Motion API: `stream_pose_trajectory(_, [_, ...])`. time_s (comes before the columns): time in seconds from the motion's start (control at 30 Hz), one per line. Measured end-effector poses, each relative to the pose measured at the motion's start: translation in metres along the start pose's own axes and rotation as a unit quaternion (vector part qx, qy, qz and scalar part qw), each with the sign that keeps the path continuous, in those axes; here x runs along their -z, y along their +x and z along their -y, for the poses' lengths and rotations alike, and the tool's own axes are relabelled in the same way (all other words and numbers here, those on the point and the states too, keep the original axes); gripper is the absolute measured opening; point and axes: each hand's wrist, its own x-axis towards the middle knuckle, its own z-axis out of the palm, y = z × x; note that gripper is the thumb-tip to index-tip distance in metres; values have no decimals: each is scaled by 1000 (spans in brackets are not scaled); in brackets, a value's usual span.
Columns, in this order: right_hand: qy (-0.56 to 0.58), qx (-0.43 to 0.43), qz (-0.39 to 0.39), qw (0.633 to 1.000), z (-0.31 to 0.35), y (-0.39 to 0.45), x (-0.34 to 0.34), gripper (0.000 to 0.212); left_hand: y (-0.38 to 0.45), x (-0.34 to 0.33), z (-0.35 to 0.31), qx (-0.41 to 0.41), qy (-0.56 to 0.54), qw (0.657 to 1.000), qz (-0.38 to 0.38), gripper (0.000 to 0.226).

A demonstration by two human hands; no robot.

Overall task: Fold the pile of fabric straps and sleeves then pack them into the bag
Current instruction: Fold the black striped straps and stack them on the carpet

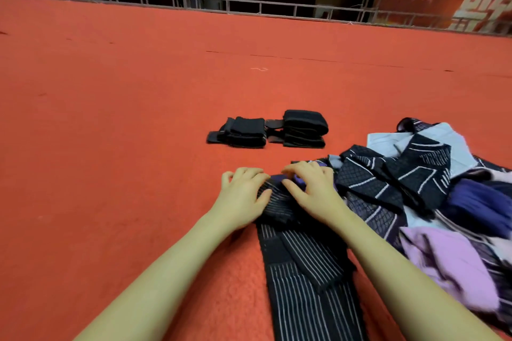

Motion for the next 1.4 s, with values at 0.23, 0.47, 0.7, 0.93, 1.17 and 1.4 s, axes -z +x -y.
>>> stream_pose_trajectory(0.23, [-85,-16,93,992,3,-59,5,51,-44,-22,-18,20,23,997,65,46])
stream_pose_trajectory(0.47, [-87,11,-26,996,6,-64,12,33,-51,-24,-29,16,33,999,29,47])
stream_pose_trajectory(0.7, [-1,31,-122,992,14,-40,39,34,-39,-1,-50,-33,-95,989,-113,66])
stream_pose_trajectory(0.93, [54,13,-140,989,7,-38,45,35,-33,4,-55,-48,-125,983,-126,49])
stream_pose_trajectory(1.17, [81,-45,-113,989,3,-54,35,23,-26,-1,-55,-39,-83,990,-104,20])
stream_pose_trajectory(1.4, [-132,-139,100,976,-19,-67,30,41,-26,-16,-65,-82,-44,979,-181,29])
